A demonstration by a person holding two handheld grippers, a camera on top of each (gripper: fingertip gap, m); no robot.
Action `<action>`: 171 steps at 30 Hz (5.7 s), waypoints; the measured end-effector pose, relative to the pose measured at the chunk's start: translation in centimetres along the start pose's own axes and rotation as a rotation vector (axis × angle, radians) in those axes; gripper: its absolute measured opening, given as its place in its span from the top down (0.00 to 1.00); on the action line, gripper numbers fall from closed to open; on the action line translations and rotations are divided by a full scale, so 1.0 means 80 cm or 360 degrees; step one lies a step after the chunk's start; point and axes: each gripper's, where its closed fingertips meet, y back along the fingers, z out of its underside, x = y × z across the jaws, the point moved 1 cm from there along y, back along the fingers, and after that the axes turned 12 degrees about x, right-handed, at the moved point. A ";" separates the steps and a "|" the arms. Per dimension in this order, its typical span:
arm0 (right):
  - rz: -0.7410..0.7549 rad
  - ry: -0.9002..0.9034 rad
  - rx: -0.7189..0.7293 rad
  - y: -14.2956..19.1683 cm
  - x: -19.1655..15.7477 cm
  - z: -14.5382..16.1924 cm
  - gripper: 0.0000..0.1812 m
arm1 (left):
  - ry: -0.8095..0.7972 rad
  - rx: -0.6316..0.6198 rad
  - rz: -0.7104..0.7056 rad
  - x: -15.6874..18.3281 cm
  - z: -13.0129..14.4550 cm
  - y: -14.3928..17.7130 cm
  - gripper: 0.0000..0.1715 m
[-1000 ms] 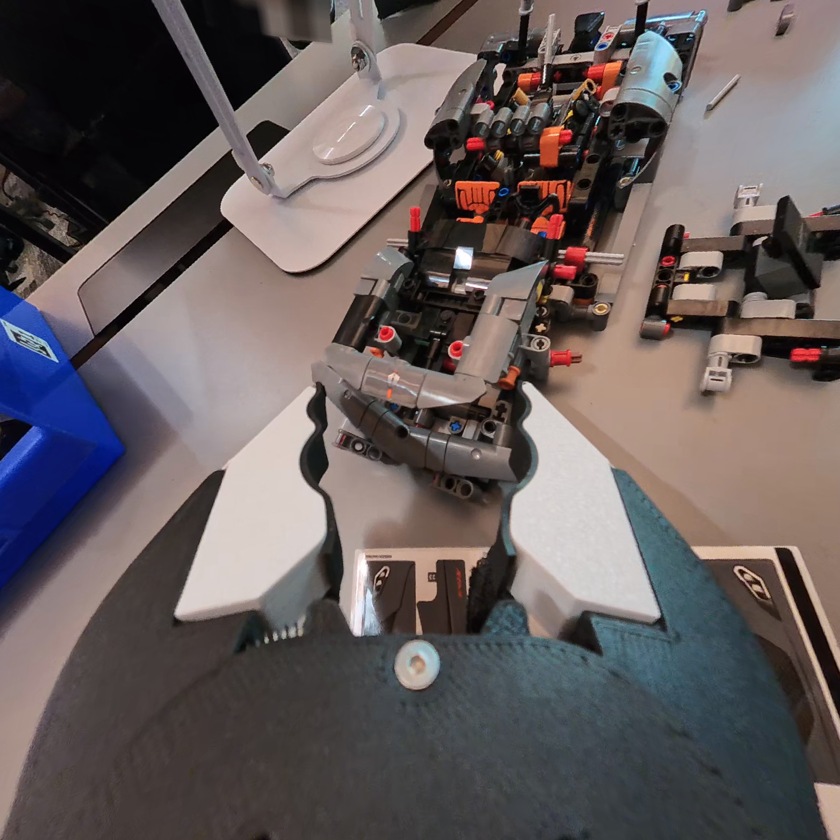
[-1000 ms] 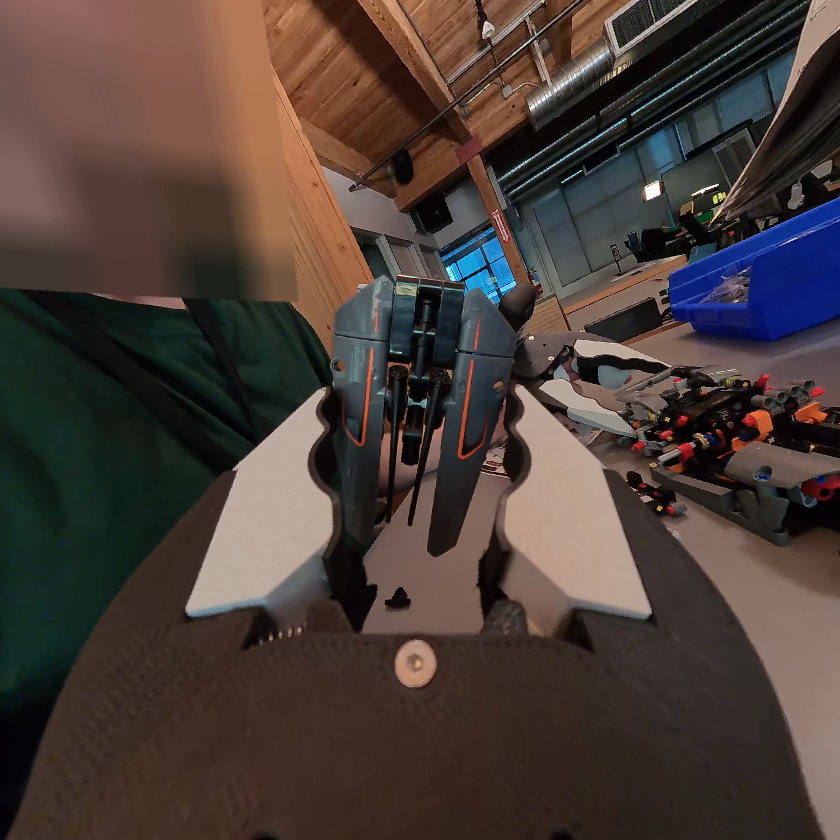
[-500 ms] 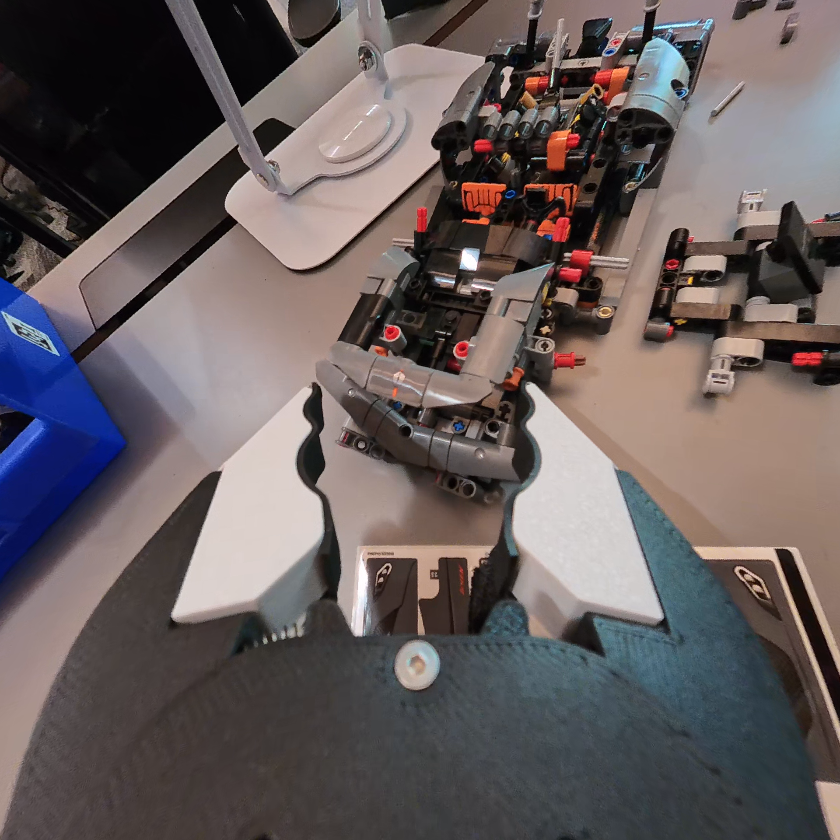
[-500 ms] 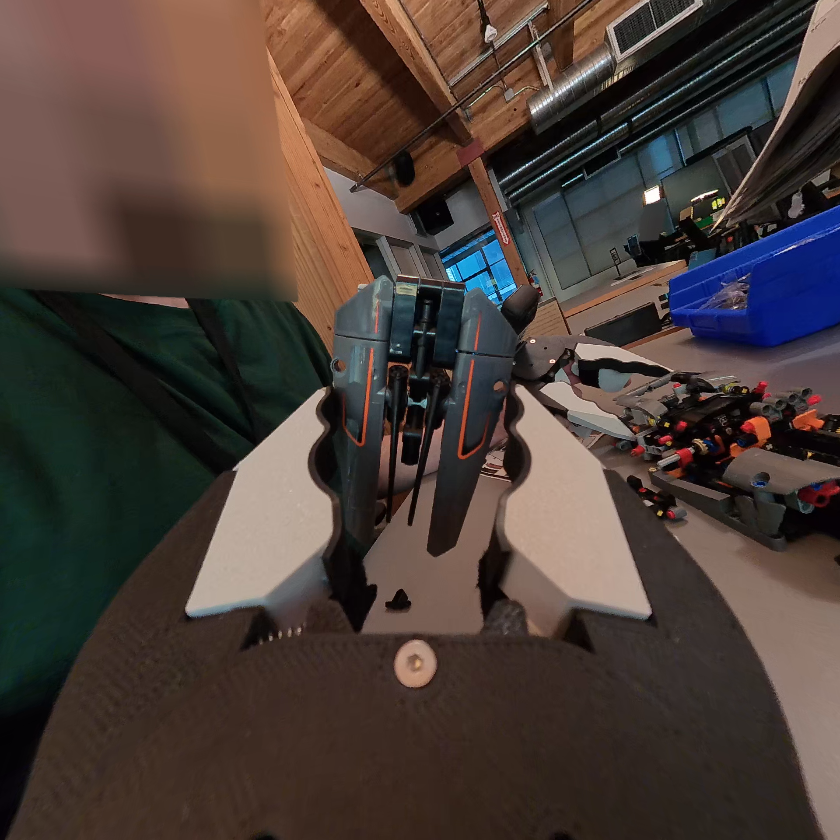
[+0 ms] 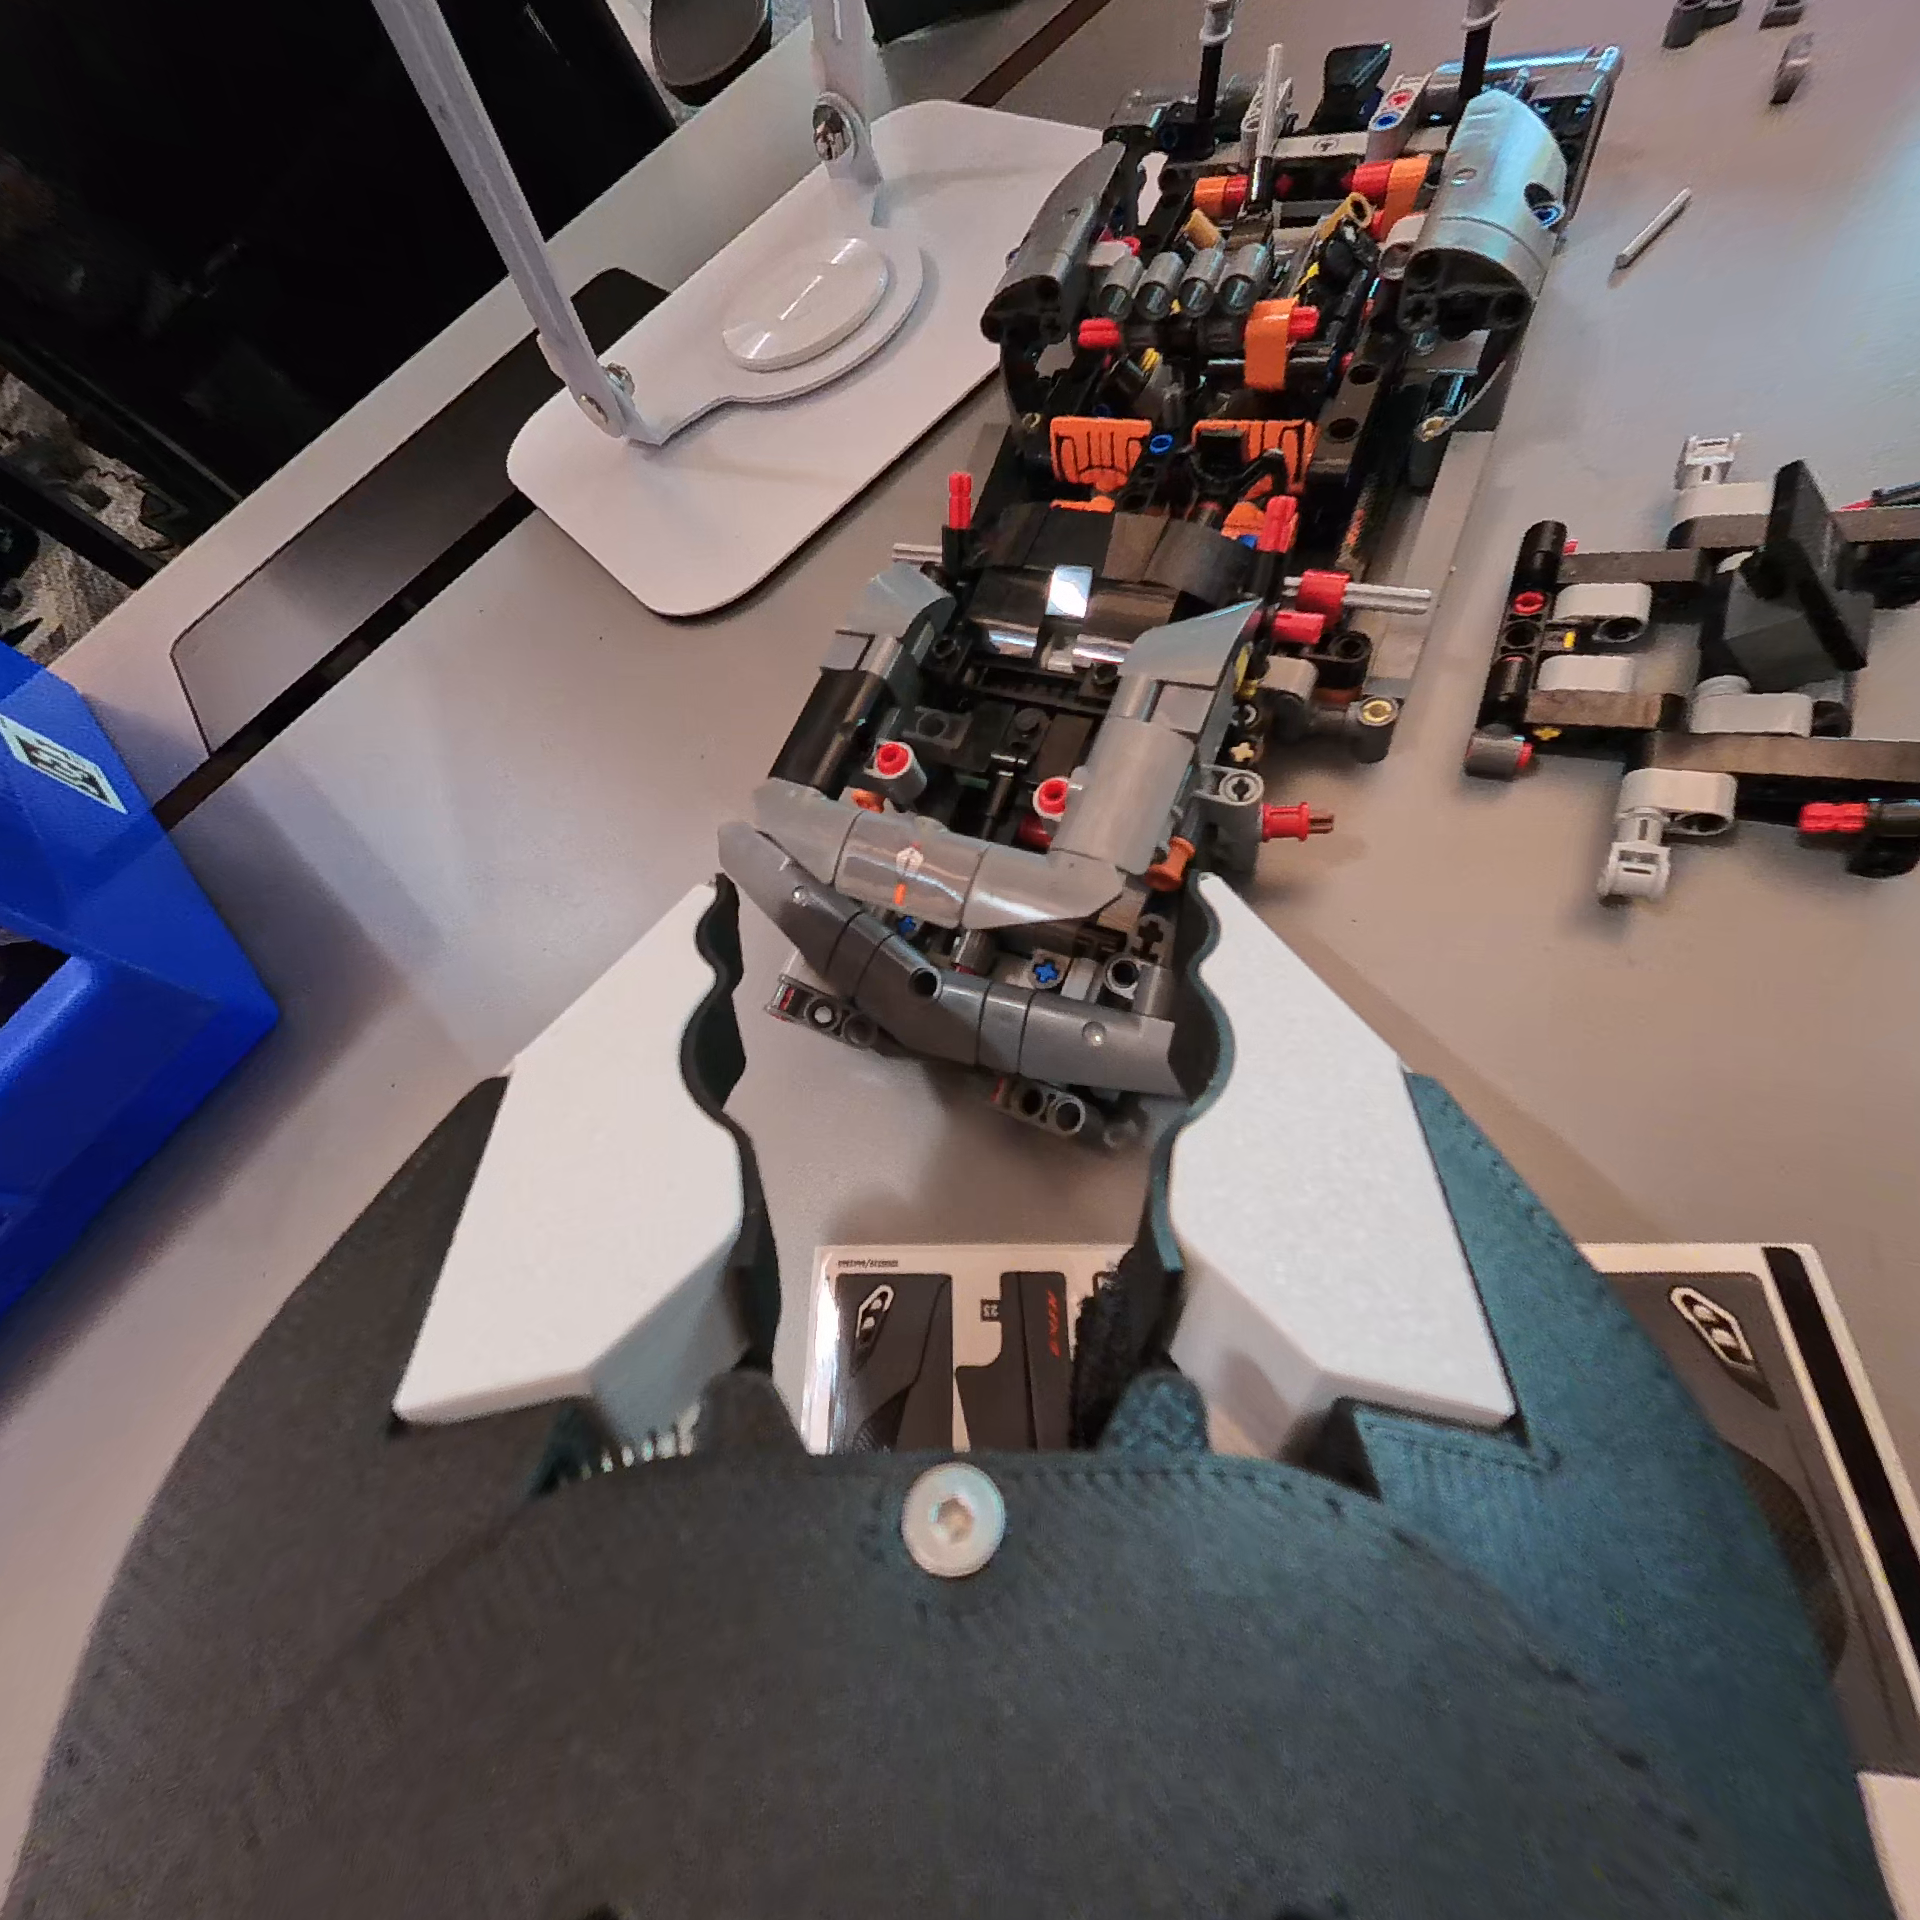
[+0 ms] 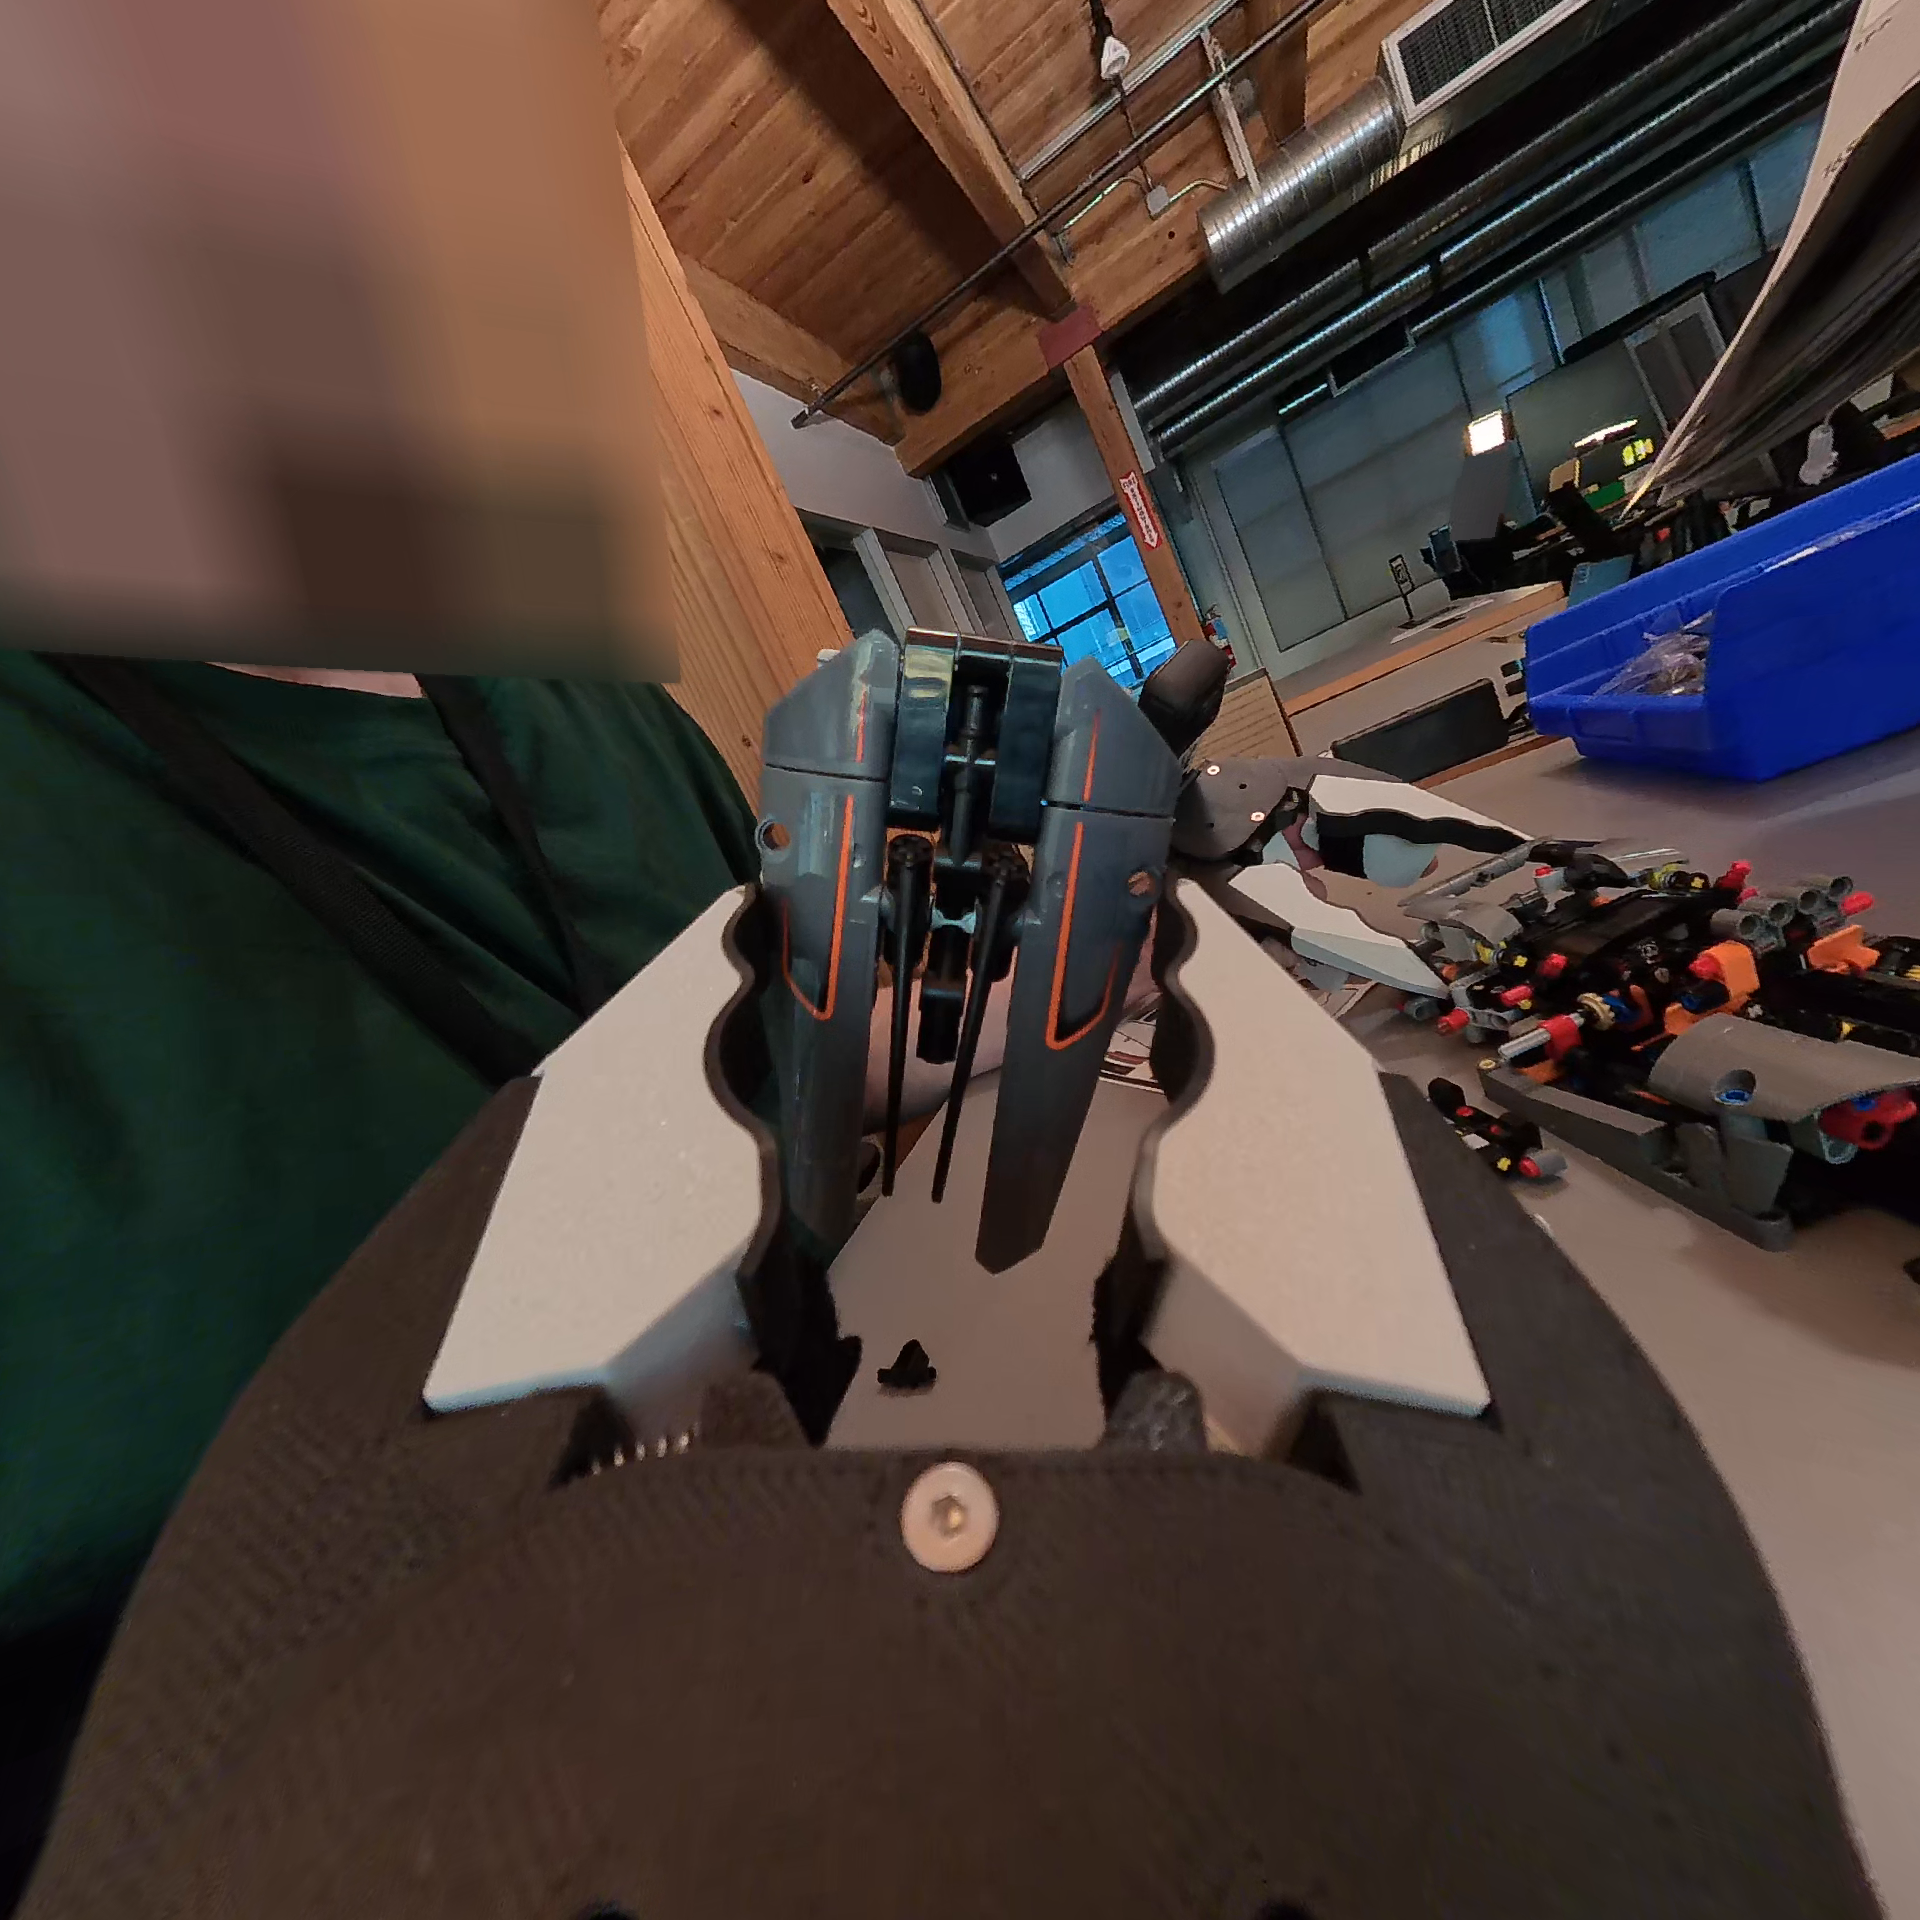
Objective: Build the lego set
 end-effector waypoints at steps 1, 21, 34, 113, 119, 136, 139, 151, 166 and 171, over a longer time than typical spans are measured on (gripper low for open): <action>0.0000 0.0000 0.0002 0.000 0.000 0.000 0.60 | 0.0000 0.0000 0.0000 0.000 0.000 0.000 0.52; 0.0015 0.0004 -0.0025 -0.002 0.001 0.003 0.60 | 0.0001 0.0000 0.0000 0.000 0.000 0.000 0.52; 0.0245 0.0040 -0.0041 0.010 0.032 0.003 0.60 | 0.0006 0.0000 0.0003 0.000 0.000 0.000 0.52; 0.0925 0.1372 -0.0813 -0.004 0.065 0.033 0.50 | 0.0891 0.0550 0.0847 0.173 -0.206 -0.018 0.70; 0.0908 0.1187 -0.0740 -0.010 0.064 0.040 0.71 | 0.0889 0.0568 0.0916 0.186 -0.209 -0.012 0.69; 0.0741 0.0640 -0.0392 -0.010 0.051 0.025 0.85 | 0.1027 0.0600 0.0871 0.184 -0.216 -0.020 0.69; 0.0686 0.0540 -0.0308 -0.009 0.046 0.017 0.88 | 0.1064 0.0576 0.0854 0.184 -0.212 -0.024 0.70; 0.0709 0.0548 -0.0231 -0.005 0.046 0.007 0.89 | 0.1022 0.0494 0.0790 0.190 -0.204 -0.036 0.70; 0.0682 0.0006 0.0178 0.023 0.057 -0.021 0.98 | 0.0722 0.0687 0.0723 0.191 -0.223 -0.025 0.63; 0.0649 -0.0217 0.0283 0.033 0.062 -0.025 0.98 | -0.0128 0.0713 0.0366 0.173 -0.217 -0.021 0.50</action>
